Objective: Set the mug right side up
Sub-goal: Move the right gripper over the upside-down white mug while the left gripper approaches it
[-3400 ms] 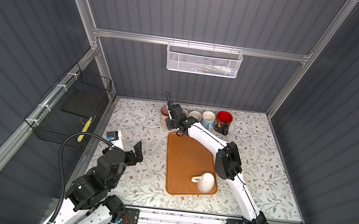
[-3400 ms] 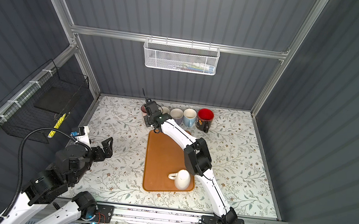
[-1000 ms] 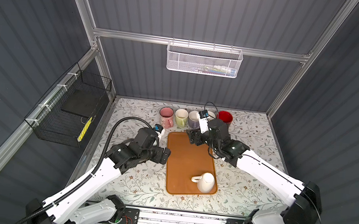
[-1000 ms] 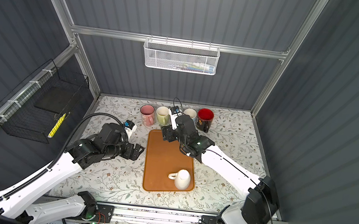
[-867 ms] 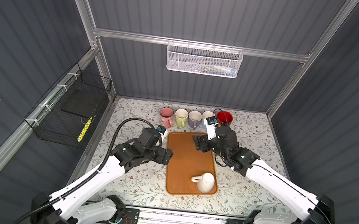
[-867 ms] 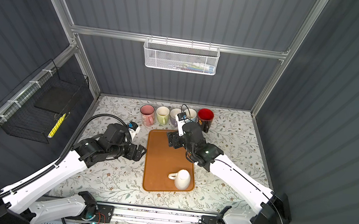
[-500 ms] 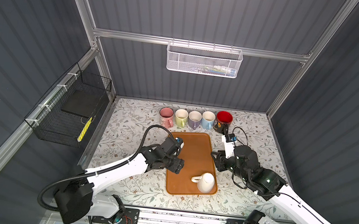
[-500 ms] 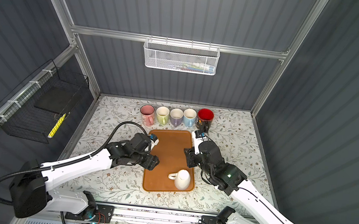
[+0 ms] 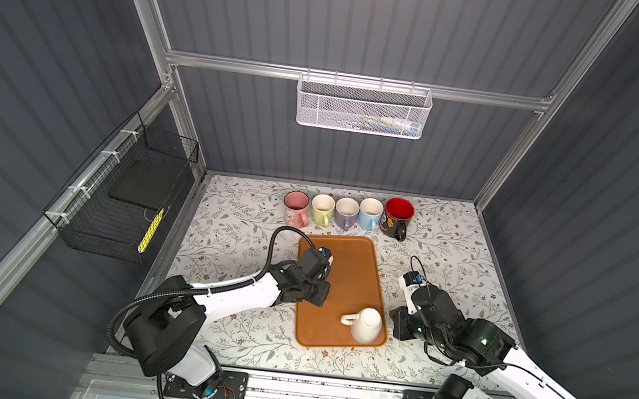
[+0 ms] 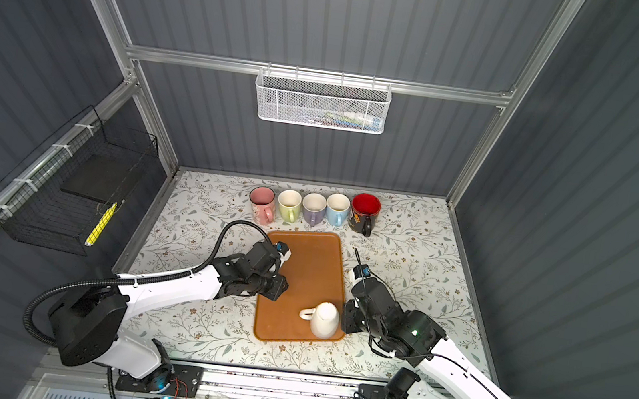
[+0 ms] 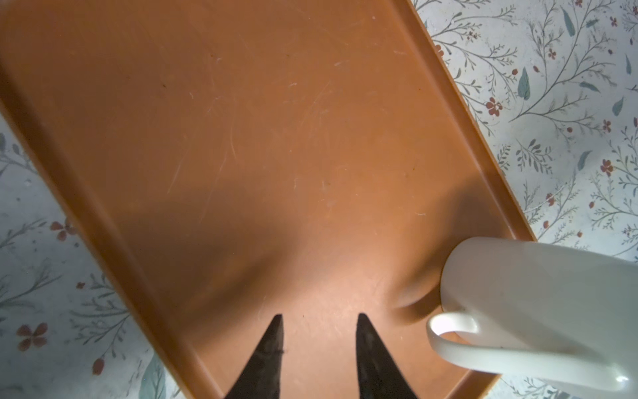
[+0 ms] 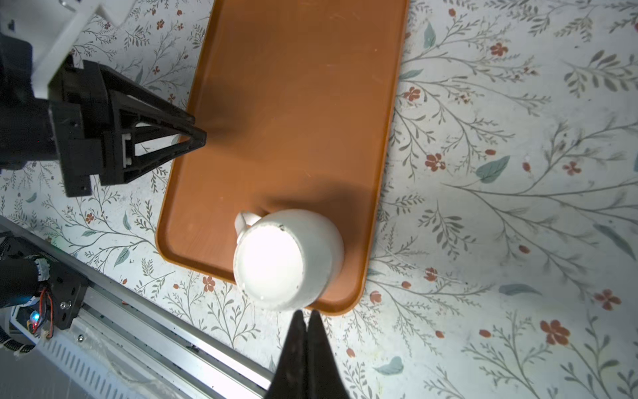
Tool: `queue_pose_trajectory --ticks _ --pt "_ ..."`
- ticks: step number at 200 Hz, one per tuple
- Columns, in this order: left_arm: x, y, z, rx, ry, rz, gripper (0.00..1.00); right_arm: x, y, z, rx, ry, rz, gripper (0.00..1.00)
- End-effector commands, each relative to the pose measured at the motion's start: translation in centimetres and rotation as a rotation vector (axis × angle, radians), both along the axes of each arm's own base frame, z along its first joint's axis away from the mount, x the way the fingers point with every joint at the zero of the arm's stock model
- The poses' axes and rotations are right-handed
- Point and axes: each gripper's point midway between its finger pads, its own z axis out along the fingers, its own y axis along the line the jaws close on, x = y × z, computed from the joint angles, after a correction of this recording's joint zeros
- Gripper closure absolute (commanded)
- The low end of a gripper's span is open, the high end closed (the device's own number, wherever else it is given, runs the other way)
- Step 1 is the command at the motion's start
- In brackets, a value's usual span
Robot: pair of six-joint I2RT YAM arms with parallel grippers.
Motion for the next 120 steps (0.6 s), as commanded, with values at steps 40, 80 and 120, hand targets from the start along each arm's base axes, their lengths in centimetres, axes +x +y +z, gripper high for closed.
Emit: queue_pose_trajectory --ticks 40,80,120 --pt "-0.2 -2.2 -0.8 -0.049 0.021 -0.038 0.9 -3.4 1.5 -4.9 0.012 0.184 0.015 1.0" --pt "-0.8 -2.8 -2.1 -0.051 0.047 -0.053 0.99 -4.2 3.0 -6.6 0.024 0.222 0.049 1.0" --pt "-1.9 -4.5 -3.2 -0.057 0.066 -0.076 0.99 -3.5 3.8 -6.8 0.038 0.202 0.048 1.0"
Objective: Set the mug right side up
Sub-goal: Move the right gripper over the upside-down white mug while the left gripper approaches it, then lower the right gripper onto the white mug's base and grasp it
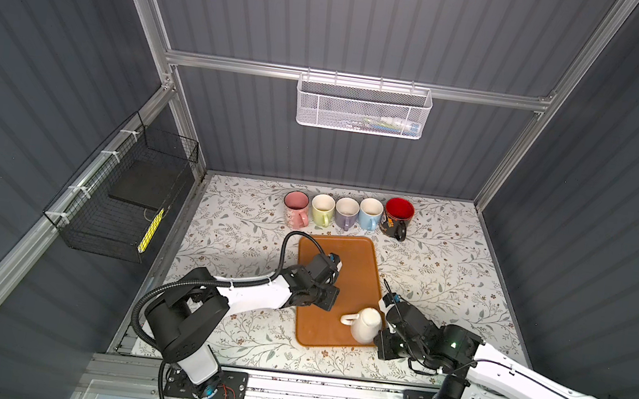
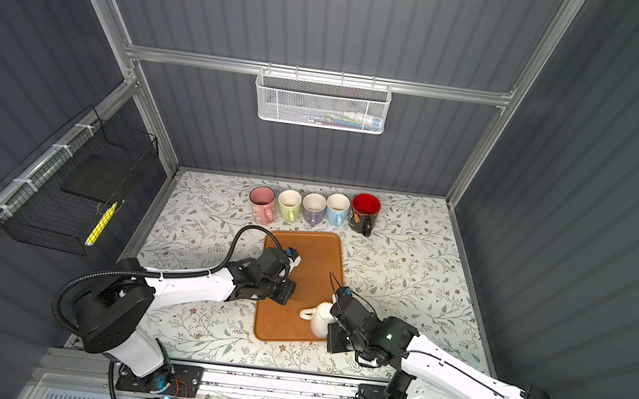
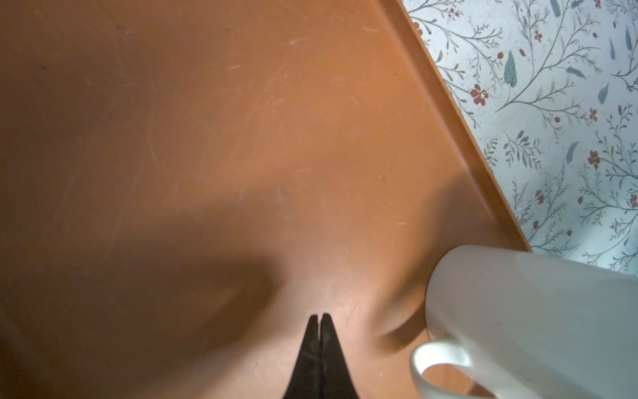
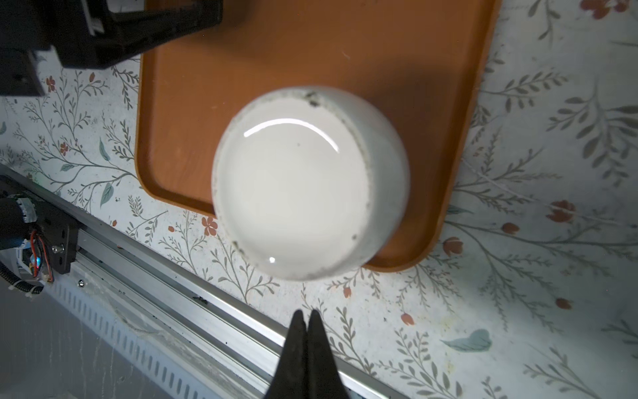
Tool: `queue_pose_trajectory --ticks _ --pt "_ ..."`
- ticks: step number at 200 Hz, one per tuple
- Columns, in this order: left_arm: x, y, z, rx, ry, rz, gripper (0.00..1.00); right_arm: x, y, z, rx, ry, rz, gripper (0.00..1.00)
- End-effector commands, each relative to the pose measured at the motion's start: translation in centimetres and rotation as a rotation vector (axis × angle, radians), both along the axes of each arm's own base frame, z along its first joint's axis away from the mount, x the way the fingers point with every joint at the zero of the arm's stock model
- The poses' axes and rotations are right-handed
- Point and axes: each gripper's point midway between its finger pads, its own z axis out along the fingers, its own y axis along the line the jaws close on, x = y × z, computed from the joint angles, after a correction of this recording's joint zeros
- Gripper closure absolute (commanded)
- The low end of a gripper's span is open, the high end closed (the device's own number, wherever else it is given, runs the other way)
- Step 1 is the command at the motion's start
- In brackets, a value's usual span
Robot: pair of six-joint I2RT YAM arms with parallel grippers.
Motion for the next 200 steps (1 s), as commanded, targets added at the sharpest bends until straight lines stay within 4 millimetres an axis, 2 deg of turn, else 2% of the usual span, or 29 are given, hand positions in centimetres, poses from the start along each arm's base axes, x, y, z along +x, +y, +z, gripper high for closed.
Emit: queue_pose_trajectory --ticks 1,32,85,148,200 --pt "-0.9 -1.3 -0.8 -0.017 0.024 -0.018 0.99 0.6 0.8 0.1 0.028 -0.018 -0.014 1.0" --pt "-1.9 -2.1 -1.1 0.01 0.01 -0.042 0.99 1.5 0.5 -0.1 -0.026 -0.045 -0.032 1.0" --pt "-3.2 -2.3 -1.2 0.006 0.012 -0.047 0.99 2.8 0.3 -0.2 -0.079 -0.076 -0.052 1.0" --pt "-4.3 -2.8 -0.9 -0.009 0.006 -0.056 1.0 4.6 0.1 0.3 -0.089 -0.099 -0.078 1.0" --pt "-5.4 -2.4 -0.4 -0.027 0.006 -0.045 1.0 6.0 0.1 -0.1 -0.046 -0.09 -0.103 1.0"
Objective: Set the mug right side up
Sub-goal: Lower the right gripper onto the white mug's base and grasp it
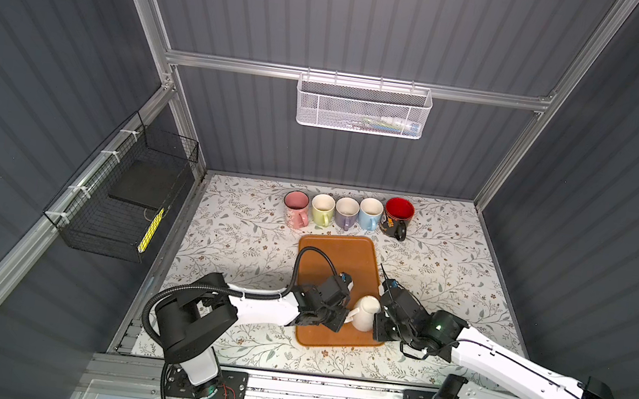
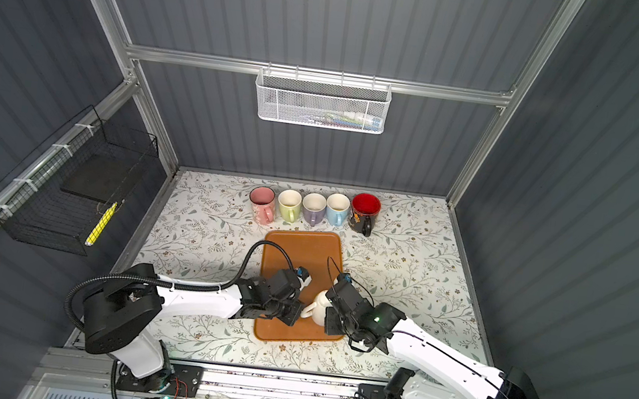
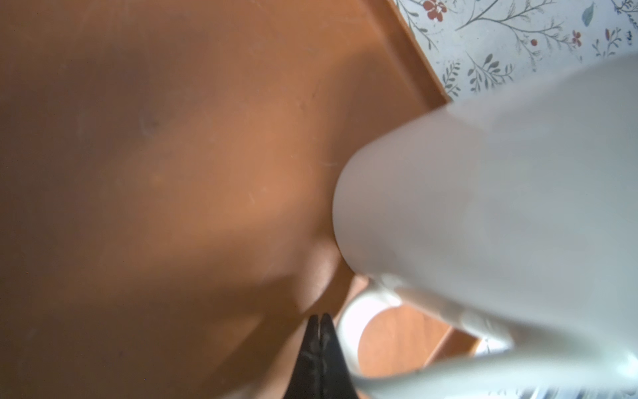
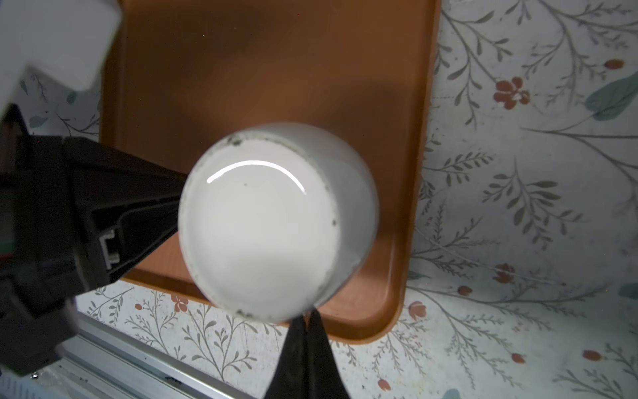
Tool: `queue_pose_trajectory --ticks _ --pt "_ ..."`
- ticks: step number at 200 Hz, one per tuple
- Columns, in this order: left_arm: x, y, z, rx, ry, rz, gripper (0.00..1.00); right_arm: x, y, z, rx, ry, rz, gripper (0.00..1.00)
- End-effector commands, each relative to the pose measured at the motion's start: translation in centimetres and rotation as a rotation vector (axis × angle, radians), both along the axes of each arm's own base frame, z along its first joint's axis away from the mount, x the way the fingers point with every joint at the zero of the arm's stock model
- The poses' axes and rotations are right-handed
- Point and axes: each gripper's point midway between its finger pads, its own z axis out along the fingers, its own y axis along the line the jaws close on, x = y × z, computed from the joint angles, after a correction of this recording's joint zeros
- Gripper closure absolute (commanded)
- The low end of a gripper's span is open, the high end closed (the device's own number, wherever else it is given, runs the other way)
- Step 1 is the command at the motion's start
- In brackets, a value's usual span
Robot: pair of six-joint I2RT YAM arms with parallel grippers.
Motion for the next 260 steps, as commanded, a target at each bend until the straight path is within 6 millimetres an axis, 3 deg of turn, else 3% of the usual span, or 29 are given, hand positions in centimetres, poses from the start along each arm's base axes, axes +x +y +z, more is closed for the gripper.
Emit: queue_pose_trajectory --ticks 1,159,206,260 --pt "-0.3 0.0 1.0 -0.03 -0.011 0.024 1.0 1.0 0.6 0.4 0.031 -0.019 0.007 1.0" --pt "-3.2 -4.4 0.5 -0.074 -0.005 -0.013 1.0 6.4 1.9 0.6 0.097 -0.033 -0.005 1.0" --pt "-3.1 -3.9 1.1 -0.059 -0.032 -0.002 1.0 6.6 1.5 0.5 0.085 -0.035 -0.008 1.0" --pt "-2.5 -2.4 3.4 -0.056 -0.098 0.02 1.0 6.3 0.3 0.8 0.04 -0.038 -0.026 1.0"
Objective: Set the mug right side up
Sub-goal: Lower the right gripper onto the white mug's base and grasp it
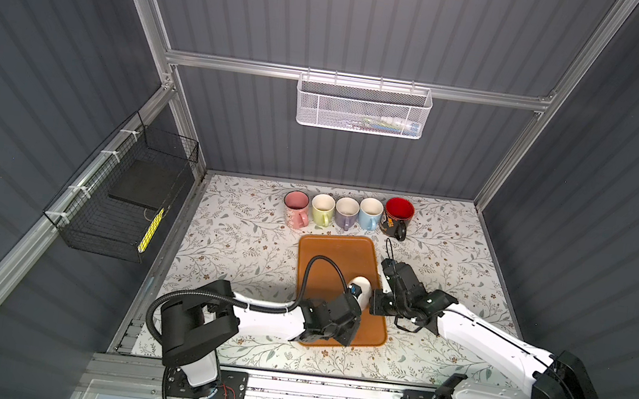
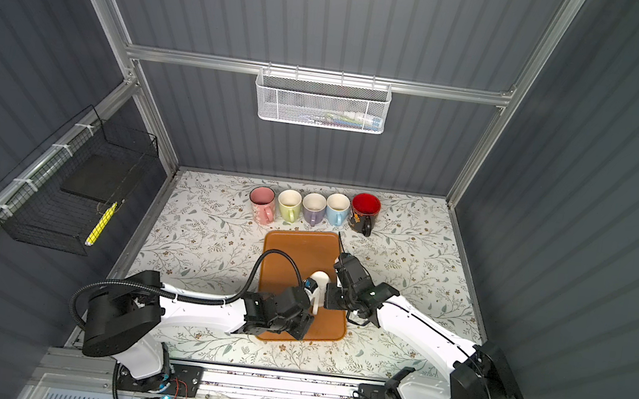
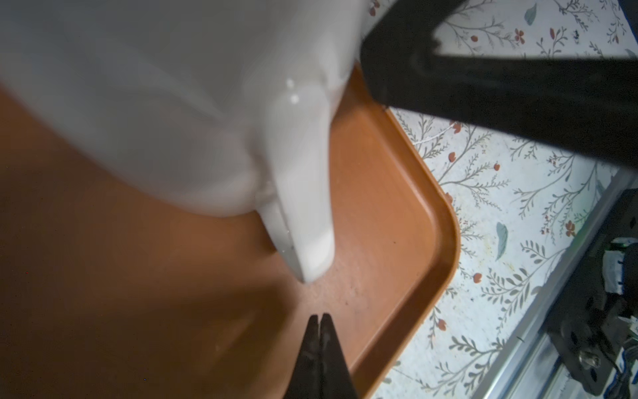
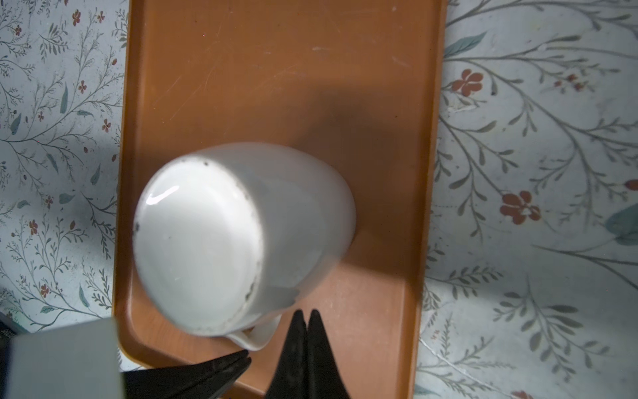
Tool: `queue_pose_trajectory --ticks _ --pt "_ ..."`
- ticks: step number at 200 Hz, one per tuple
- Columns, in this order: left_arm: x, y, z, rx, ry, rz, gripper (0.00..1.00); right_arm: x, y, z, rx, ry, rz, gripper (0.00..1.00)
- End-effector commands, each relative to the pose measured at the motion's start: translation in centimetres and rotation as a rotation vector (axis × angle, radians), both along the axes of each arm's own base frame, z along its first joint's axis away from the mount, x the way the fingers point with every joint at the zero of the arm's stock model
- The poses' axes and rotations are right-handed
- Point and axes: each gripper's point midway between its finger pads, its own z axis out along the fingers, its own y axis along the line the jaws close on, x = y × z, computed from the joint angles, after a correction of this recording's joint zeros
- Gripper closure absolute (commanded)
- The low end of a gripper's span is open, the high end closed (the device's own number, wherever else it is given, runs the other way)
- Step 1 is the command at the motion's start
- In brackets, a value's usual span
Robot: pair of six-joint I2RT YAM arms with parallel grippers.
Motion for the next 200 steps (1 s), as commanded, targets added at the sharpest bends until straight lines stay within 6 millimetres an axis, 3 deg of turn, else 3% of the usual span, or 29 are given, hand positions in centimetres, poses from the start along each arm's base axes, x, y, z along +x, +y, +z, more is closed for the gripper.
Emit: queue_pose_trajectory --ticks 1,51,92,148,200 --pt "0.4 0.5 2.3 -0.012 -0.054 0.017 1.0 0.2 -0.7 1.1 -0.024 -0.022 -0.011 0.99" --pt "1.0 2.5 4.6 -0.019 -0.125 0.059 1.0 -0.7 -1.1 2.0 -0.011 -0.011 -0.04 0.73" --pt "1.9 4.8 6.4 0.005 -0.207 0.114 0.92 -1.8 -0.4 2.0 -0.054 -0.009 -0.057 0.51" --pt "2.6 8.3 8.7 0.007 -0.302 0.194 0.74 -2.1 1.2 2.7 -0.061 -0.055 -0.105 0.49" --pt "2.4 11.1 9.1 -0.003 -0.332 0.248 0.57 -1.2 2.3 2.3 -0.101 -0.042 -0.172 0.51"
